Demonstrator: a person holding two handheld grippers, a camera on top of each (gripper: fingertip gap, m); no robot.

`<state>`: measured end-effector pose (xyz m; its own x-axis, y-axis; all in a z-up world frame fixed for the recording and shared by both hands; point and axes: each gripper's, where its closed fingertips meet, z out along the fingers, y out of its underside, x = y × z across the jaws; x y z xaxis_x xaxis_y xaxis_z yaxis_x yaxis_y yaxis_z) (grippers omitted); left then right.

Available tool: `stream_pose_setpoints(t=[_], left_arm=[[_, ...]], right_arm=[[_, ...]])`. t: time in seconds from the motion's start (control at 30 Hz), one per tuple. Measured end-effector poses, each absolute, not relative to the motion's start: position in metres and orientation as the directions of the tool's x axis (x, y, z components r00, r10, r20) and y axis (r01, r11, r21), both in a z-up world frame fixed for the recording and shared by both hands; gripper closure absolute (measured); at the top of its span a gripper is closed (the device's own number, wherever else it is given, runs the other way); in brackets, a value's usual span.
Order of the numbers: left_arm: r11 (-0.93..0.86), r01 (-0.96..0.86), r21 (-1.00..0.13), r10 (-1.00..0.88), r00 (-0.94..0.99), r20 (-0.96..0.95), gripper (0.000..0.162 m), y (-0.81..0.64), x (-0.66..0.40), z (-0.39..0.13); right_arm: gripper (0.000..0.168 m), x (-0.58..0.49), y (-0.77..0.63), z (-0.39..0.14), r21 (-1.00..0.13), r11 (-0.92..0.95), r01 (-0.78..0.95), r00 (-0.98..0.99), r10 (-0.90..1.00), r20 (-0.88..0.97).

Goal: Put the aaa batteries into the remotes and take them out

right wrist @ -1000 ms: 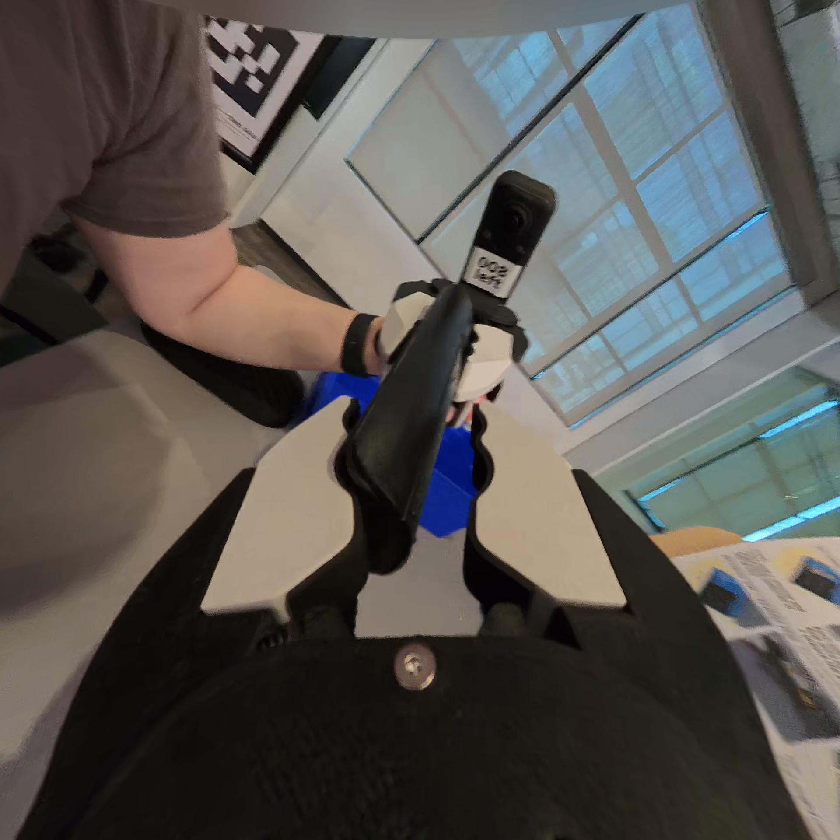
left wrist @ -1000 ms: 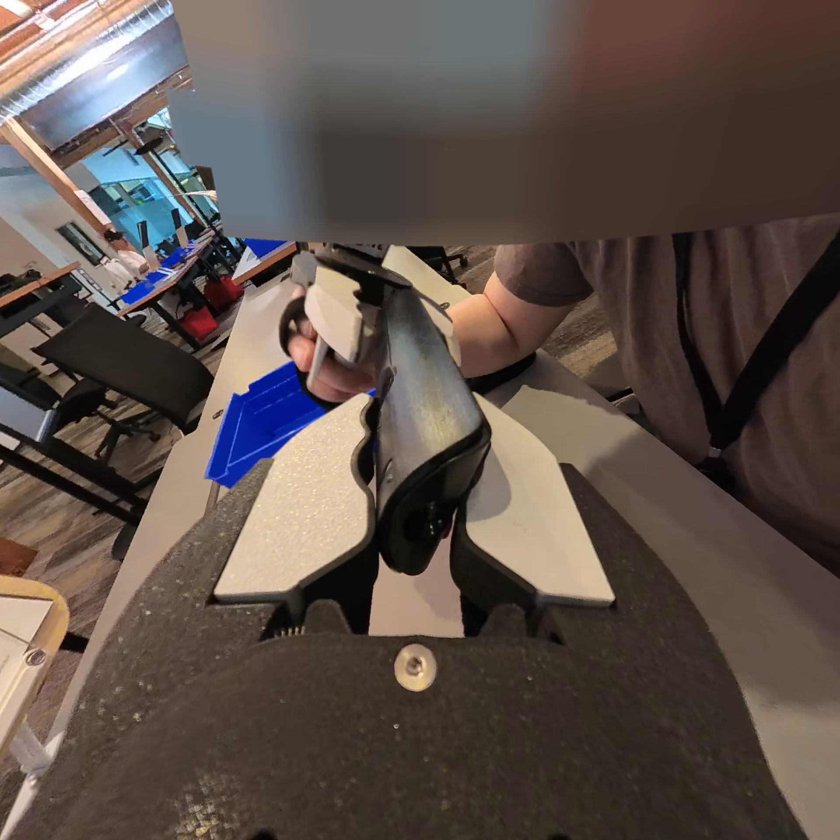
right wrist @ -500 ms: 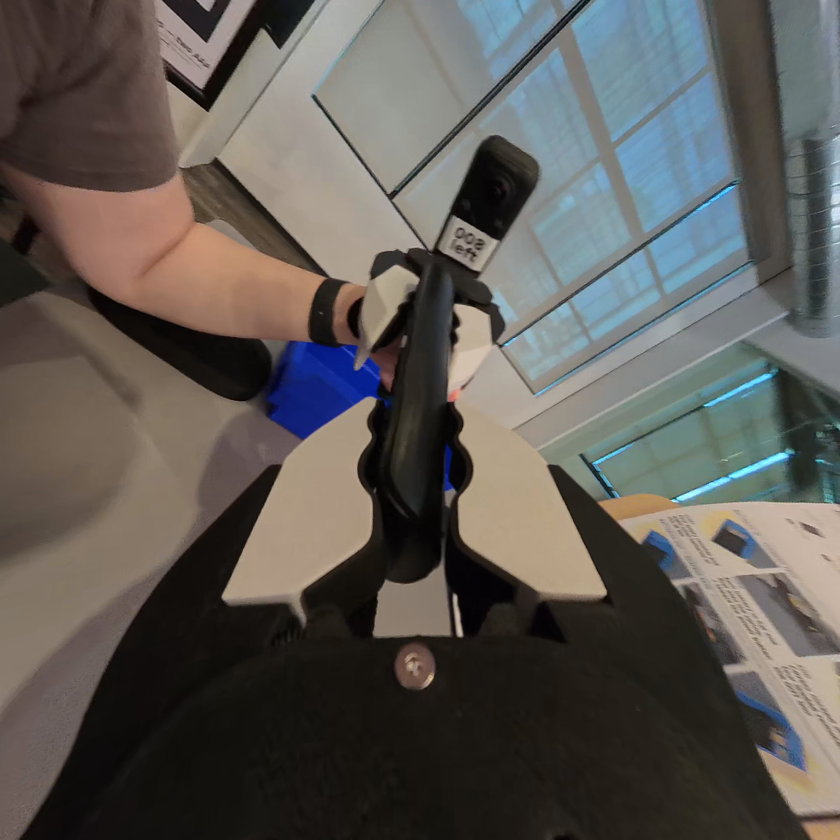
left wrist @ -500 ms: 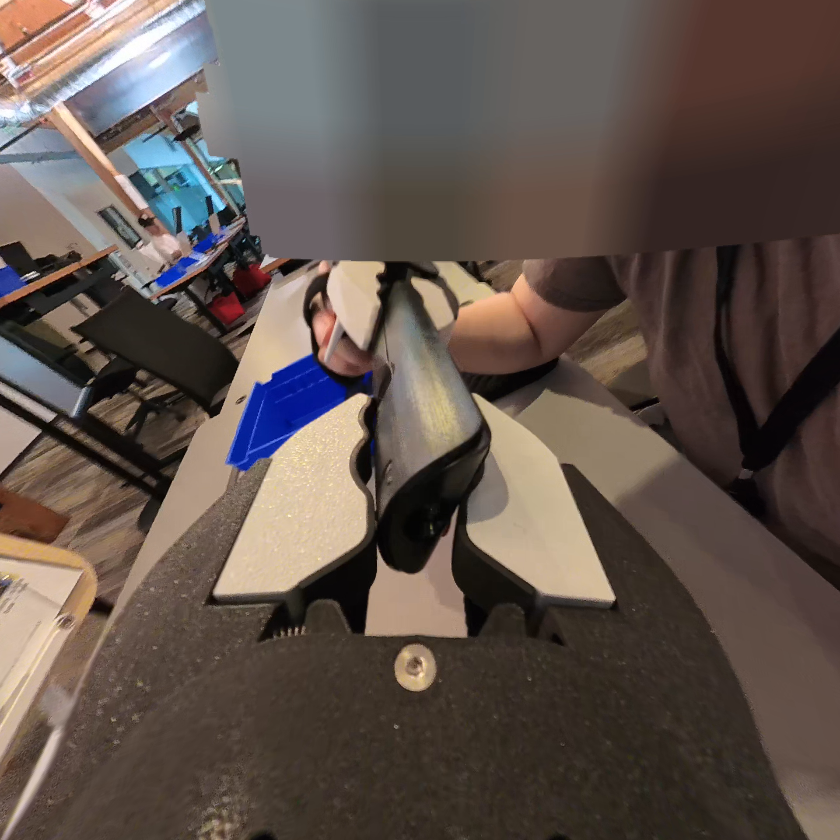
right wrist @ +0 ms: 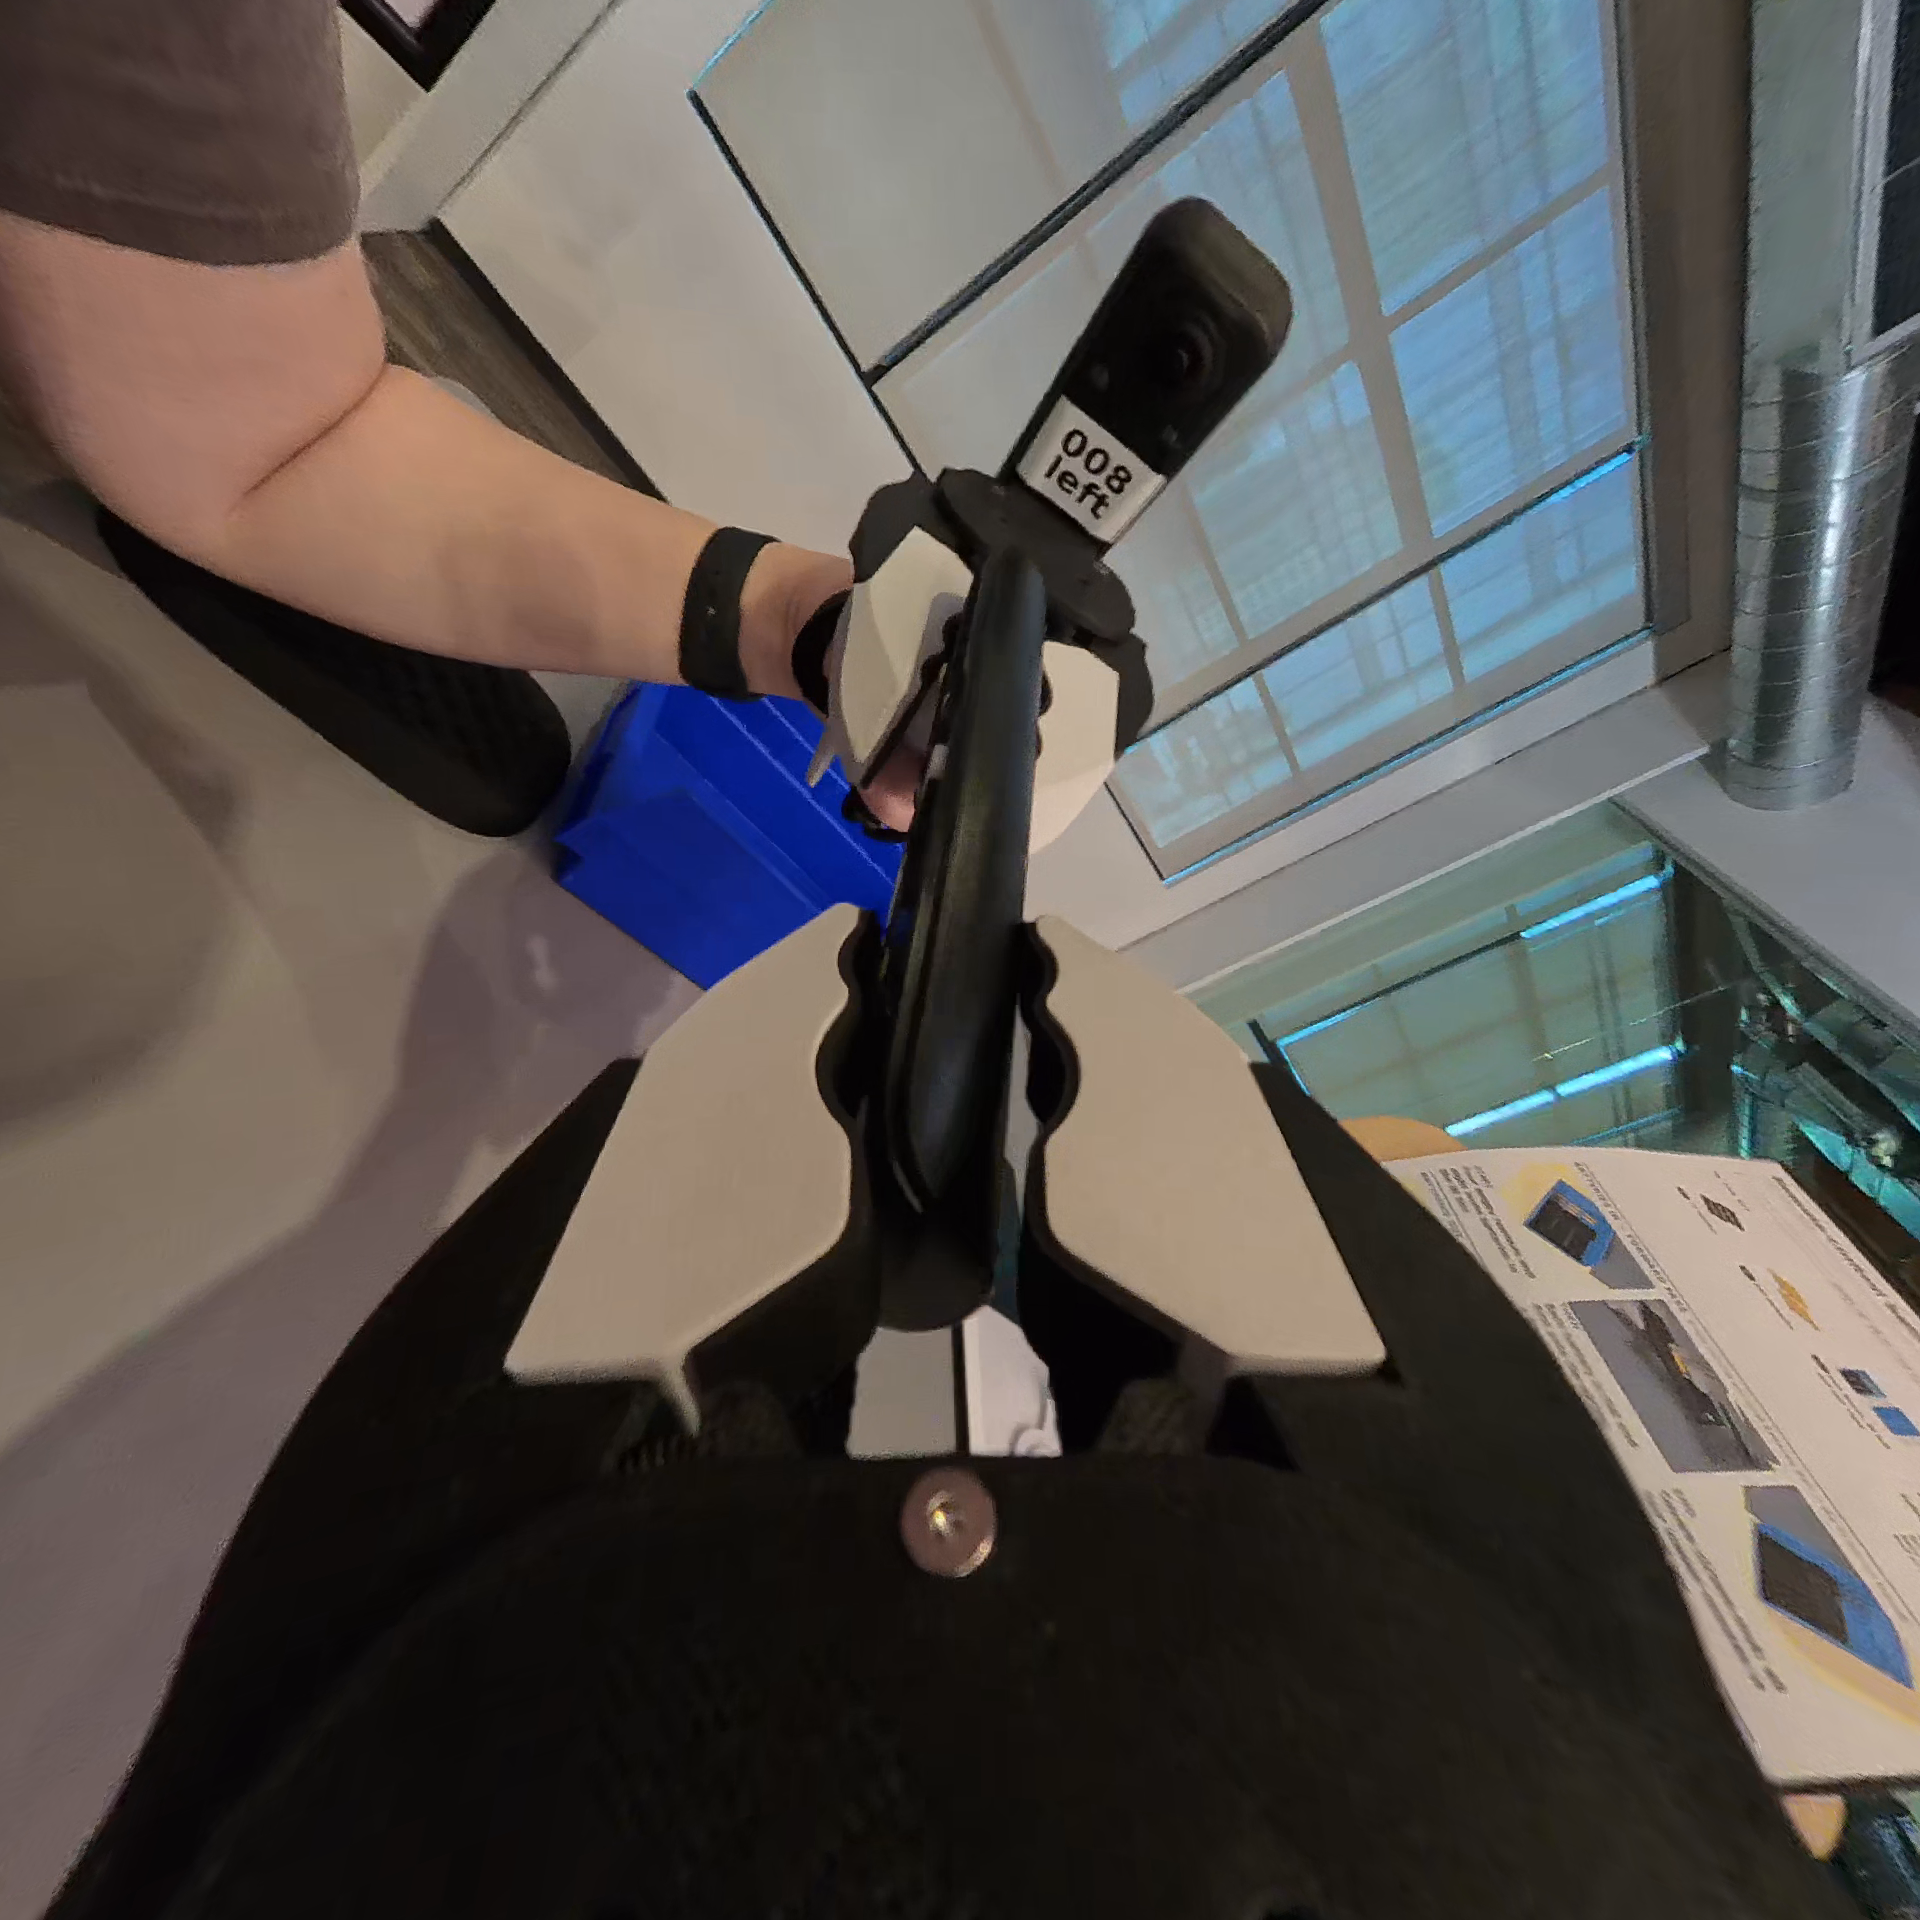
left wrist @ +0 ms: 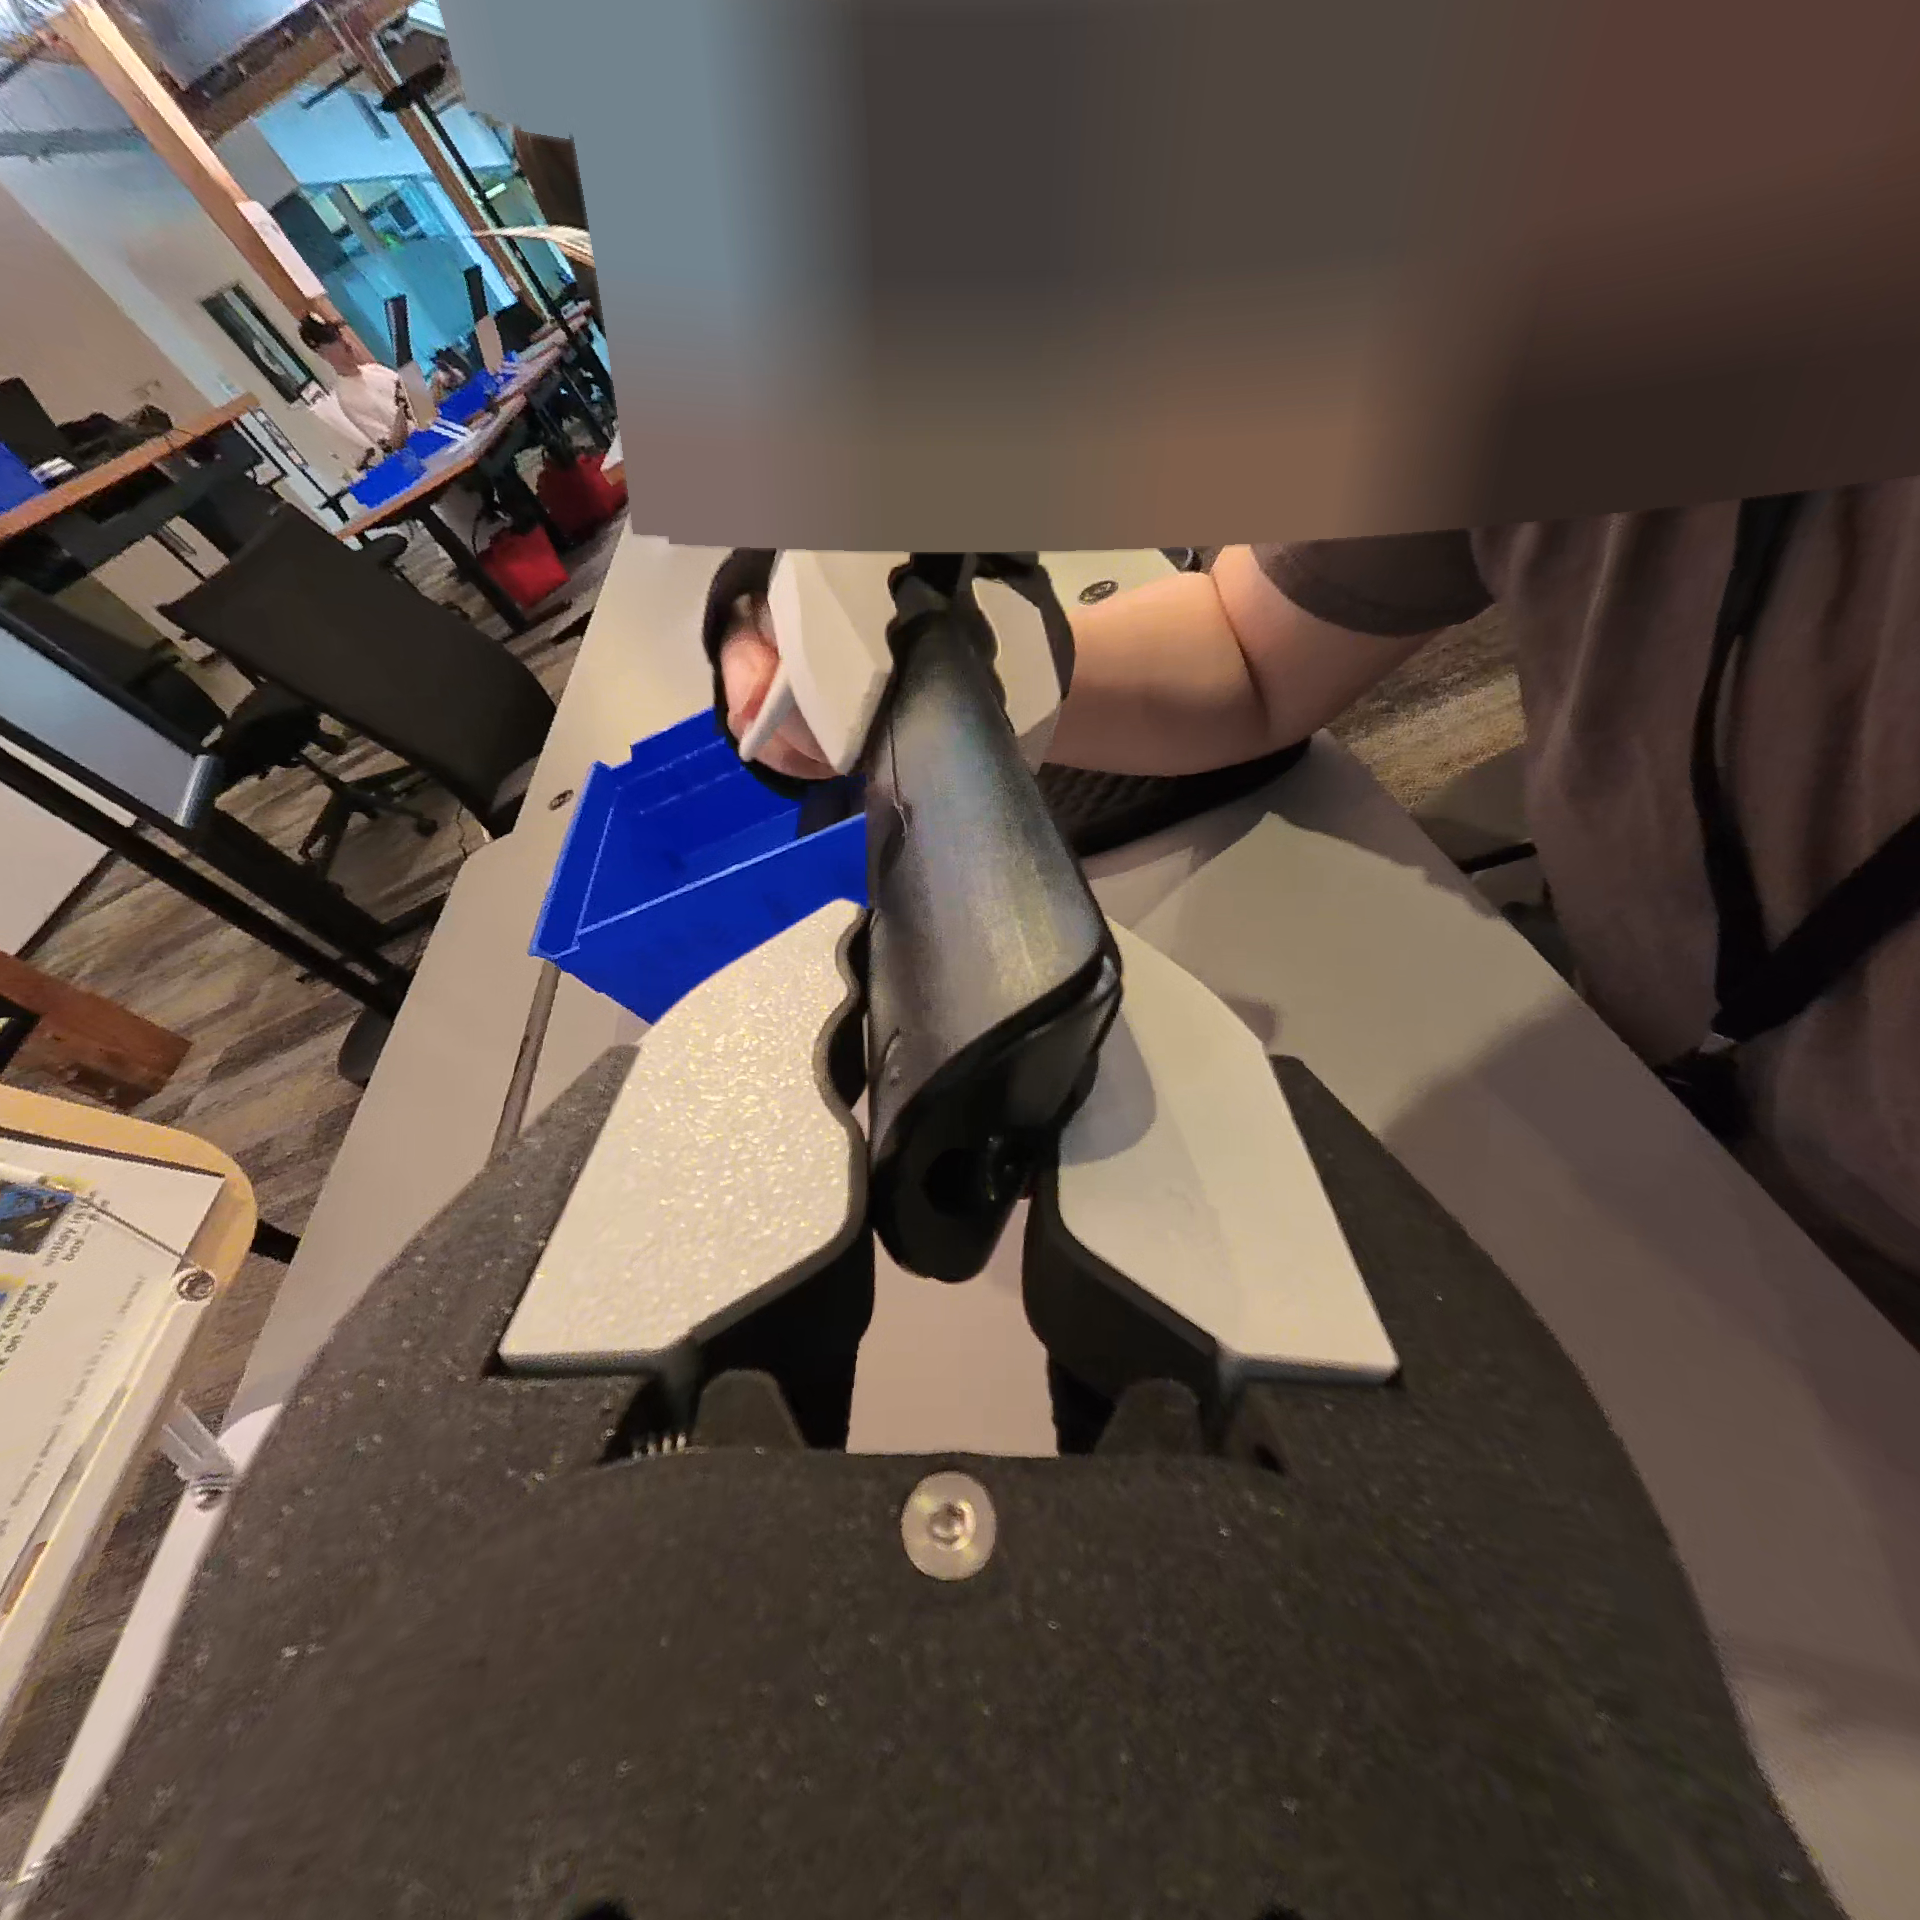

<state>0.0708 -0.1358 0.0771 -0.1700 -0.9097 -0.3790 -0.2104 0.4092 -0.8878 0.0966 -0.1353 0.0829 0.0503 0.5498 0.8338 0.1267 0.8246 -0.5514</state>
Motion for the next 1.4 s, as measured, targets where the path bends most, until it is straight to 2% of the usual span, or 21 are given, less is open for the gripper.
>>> stream_pose_setpoints(t=[0.3,0.43,0.53,0.8,0.97,1.23,1.4], left_arm=[[0.352,-0.147,-0.925,-0.928,-0.187,-0.323,0.132,-0.134,0.074,0.082],[0.401,-0.18,-0.898,-0.914,-0.147,-0.378,0.133,-0.13,0.075,0.08],[0.431,-0.192,-0.882,-0.901,-0.138,-0.41,0.133,-0.132,0.077,0.081],[0.45,-0.221,-0.865,-0.893,-0.139,-0.429,0.133,-0.135,0.084,0.076],[0.457,-0.223,-0.861,-0.889,-0.115,-0.442,0.132,-0.131,0.084,0.076],[0.45,-0.364,-0.816,-0.882,-0.041,-0.469,0.127,-0.114,0.074,0.067],[0.439,-0.383,-0.813,-0.887,-0.041,-0.46,0.111,-0.12,0.07,0.069]], right_arm=[[0.137,0.097,-0.135,0.081,-0.652,0.754,0.085,0.006,0.654,0.757],[0.13,0.097,-0.141,0.081,-0.736,0.671,0.092,-0.059,0.742,0.668],[0.13,0.096,-0.138,0.087,-0.744,0.659,0.113,-0.019,0.75,0.662],[0.129,0.084,-0.129,0.067,-0.652,0.709,0.271,-0.021,0.681,0.732],[0.142,0.086,-0.118,0.071,-0.613,0.714,0.338,0.058,0.635,0.771],[0.143,0.088,-0.111,0.076,-0.404,0.779,0.48,0.092,0.413,0.906],[0.144,0.087,-0.111,0.075,-0.302,0.792,0.531,0.072,0.313,0.947]])
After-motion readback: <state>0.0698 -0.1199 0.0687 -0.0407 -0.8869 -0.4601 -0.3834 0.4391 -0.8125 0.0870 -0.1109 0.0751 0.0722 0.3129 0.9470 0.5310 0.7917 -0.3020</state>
